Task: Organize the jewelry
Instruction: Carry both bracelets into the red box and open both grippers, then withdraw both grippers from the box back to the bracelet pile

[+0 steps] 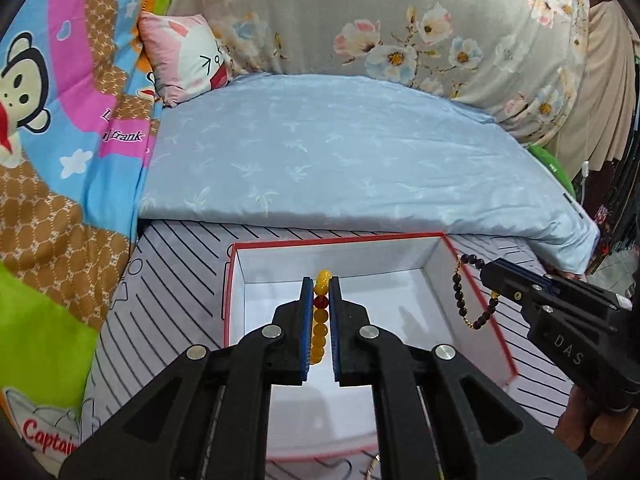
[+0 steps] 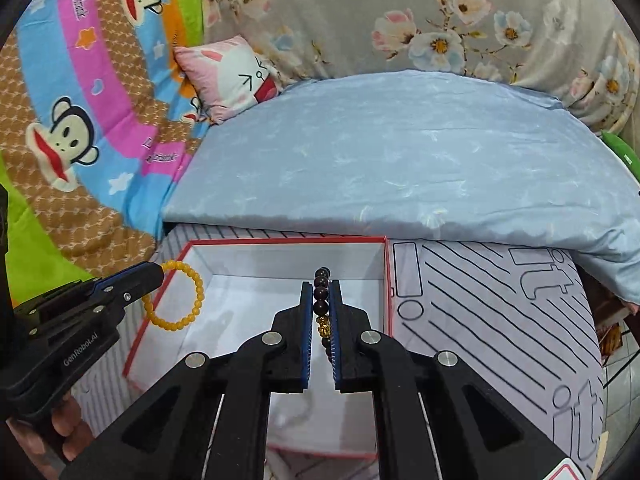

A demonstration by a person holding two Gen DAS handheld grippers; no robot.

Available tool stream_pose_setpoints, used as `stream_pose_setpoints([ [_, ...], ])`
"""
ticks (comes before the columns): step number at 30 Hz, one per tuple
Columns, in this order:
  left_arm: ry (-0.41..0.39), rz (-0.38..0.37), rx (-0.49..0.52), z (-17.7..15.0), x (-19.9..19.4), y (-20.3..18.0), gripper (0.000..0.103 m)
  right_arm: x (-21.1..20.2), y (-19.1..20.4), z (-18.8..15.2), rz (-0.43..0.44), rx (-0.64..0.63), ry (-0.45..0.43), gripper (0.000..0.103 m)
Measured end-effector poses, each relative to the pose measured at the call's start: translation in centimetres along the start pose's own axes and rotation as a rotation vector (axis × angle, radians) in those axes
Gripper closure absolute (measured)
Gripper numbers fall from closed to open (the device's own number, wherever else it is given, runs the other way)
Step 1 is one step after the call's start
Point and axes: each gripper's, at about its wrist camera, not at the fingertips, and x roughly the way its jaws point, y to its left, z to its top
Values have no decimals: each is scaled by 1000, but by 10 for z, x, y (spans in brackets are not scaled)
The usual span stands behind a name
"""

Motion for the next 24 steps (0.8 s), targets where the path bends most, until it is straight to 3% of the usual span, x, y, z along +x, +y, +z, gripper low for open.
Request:
stream_pose_setpoints([
  [6, 26, 43, 5, 3, 41, 5, 95, 44, 5, 3, -29, -18, 37, 93],
  [8, 29, 53, -2, 3, 47, 9, 88, 47, 7, 4, -37, -23, 26, 78],
  [10, 26, 71, -8, 3, 49, 11, 70, 41, 8, 4, -36, -21, 3, 67],
  [13, 1, 95, 1, 2, 41, 9, 54, 25, 7, 3, -32, -19, -26, 57],
  [24, -33, 91, -10, -21, -23, -1, 51, -44, 14, -28, -10, -24, -65, 56],
])
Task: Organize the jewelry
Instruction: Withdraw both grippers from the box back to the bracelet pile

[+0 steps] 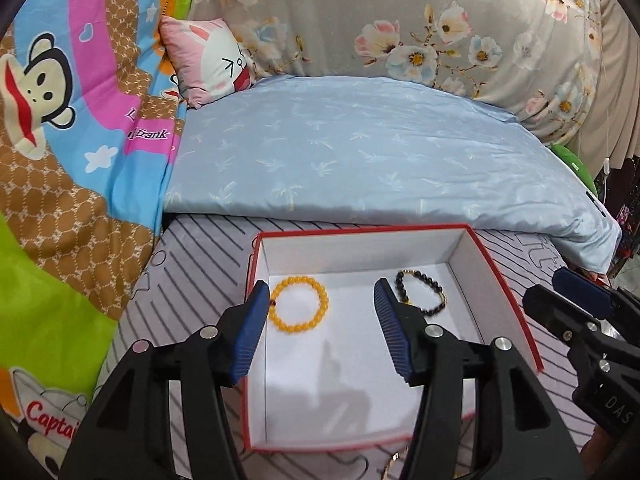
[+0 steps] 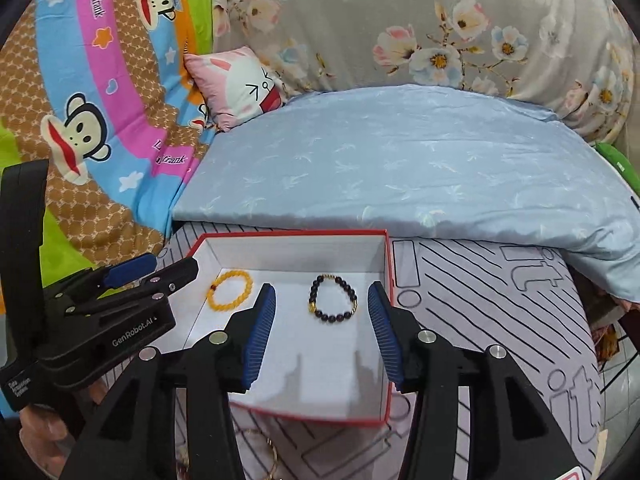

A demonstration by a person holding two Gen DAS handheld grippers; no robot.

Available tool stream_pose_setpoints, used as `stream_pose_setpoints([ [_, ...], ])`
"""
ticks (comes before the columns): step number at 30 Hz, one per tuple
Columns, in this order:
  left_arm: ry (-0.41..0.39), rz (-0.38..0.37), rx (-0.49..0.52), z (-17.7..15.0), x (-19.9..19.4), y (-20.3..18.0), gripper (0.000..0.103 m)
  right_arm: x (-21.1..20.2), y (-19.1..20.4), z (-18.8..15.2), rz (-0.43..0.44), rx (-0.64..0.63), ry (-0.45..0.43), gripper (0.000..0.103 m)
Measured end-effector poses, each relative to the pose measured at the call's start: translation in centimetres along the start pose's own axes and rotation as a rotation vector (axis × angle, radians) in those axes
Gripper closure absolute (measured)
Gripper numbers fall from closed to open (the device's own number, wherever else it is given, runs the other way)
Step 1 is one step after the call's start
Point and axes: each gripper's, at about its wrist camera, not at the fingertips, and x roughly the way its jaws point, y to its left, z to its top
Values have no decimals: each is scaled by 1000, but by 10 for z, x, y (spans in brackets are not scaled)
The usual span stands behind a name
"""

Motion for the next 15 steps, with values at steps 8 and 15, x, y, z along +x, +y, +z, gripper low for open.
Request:
stream_pose_setpoints([
  [8, 0, 33, -6, -53, -53, 16, 43, -53, 10, -59, -19, -23, 21, 55],
  [15, 38, 57, -10, -115, -83, 30, 42, -75, 14, -117, -24, -5, 73, 55],
])
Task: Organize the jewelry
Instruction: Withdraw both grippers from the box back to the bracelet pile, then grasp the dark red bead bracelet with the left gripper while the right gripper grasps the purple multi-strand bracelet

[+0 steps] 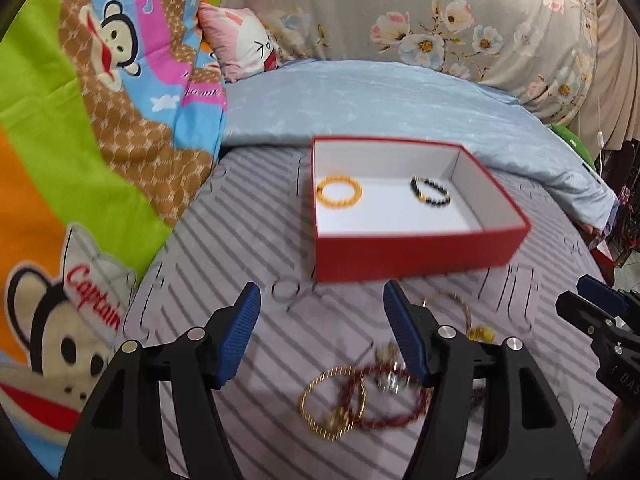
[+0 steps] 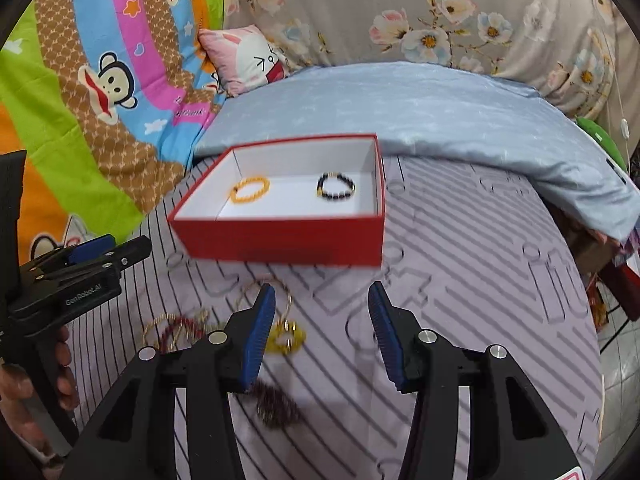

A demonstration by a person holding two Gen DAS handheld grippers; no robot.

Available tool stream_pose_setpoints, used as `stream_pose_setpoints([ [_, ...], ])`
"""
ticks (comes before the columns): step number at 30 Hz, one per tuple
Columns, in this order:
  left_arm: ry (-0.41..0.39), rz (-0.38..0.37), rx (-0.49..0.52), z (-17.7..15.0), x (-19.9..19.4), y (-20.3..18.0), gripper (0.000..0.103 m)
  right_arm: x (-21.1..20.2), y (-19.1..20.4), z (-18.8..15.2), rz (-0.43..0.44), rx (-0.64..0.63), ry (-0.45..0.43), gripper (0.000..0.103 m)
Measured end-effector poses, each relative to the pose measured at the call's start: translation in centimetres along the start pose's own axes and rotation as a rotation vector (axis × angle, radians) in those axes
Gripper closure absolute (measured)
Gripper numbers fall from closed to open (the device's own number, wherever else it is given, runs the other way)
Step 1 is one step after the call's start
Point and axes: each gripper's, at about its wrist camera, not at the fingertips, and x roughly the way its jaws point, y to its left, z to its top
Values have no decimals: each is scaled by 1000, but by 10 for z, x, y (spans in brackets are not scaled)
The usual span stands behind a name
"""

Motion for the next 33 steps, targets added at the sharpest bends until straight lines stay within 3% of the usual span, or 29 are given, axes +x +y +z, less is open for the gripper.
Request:
stream_pose_setpoints([
  [11, 60, -36, -49, -66, -2, -5, 39, -5, 6, -67, 2, 24, 70, 55],
  [18, 81, -51, -63, -71, 11, -12, 40, 0, 7, -84, 2, 31, 91, 55],
  [27, 130, -74, -98, -67, 27, -5, 63, 3, 8, -86, 14, 43, 93, 55],
  [30, 133, -85, -90, -67, 27, -6, 81, 4, 9, -86, 17, 41, 94, 55],
  [32, 130, -99, -88, -67, 26, -7, 85, 4, 10, -86, 20, 40, 96, 55],
  [33, 123, -104, -86, -67, 24, -7, 93, 4, 10, -86, 20, 38, 97, 55],
])
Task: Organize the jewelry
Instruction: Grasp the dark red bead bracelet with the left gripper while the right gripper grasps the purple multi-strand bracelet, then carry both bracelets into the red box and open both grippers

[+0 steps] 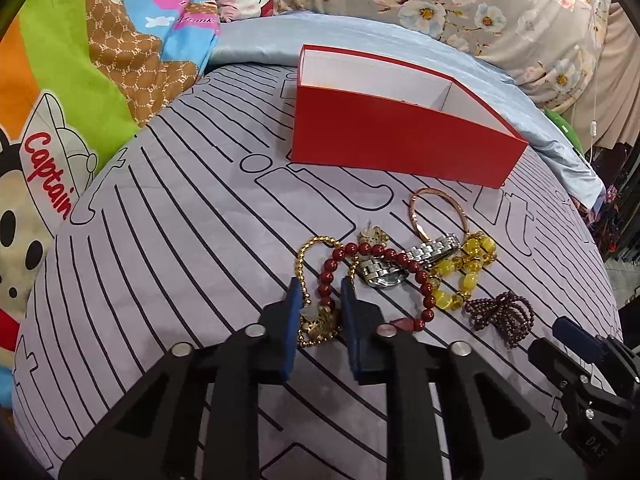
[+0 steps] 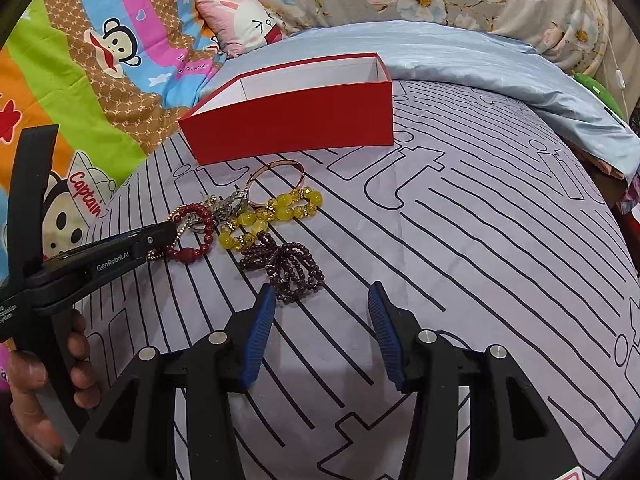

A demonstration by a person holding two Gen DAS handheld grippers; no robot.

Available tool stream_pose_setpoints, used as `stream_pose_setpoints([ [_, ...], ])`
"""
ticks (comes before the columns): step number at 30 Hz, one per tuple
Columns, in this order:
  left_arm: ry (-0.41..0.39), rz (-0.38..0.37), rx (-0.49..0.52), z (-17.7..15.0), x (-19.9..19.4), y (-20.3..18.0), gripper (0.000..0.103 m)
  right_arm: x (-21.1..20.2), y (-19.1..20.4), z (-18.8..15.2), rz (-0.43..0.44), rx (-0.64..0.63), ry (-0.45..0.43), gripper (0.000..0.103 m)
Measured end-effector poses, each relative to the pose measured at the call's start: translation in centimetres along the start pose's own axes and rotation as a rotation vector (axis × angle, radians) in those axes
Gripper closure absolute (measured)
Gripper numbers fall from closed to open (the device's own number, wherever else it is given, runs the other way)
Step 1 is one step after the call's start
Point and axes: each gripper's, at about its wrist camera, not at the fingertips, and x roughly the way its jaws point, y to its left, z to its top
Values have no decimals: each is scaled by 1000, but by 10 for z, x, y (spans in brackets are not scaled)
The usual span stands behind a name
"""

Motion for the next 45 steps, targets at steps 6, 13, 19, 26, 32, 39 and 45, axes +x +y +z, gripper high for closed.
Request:
stream_pose_setpoints([
  [6, -21, -54, -30, -1, -12, 0, 100, 6, 3, 4, 18, -5, 7, 55],
  [13, -39, -95, -34, -7, -26, -3, 100, 18, 9, 13, 35, -18, 16, 55],
  [19, -31, -70, -22, -13, -26, -1, 98, 28, 16, 19, 36, -33, 28, 64],
  [26, -27, -55, -26, -8, -19, 0, 67, 32, 14, 21, 26, -28, 45, 92],
  [32, -5, -71, -10, 3, -7, -6, 67, 22, 6, 14, 32, 3, 39, 94],
  [39, -8, -140, 17, 1, -14, -30, 67, 12, -7, 14, 24, 42, 25, 96],
  [45, 37, -129, 53, -4, 2, -50, 69, 9, -15, 15, 14, 58, 21, 96],
])
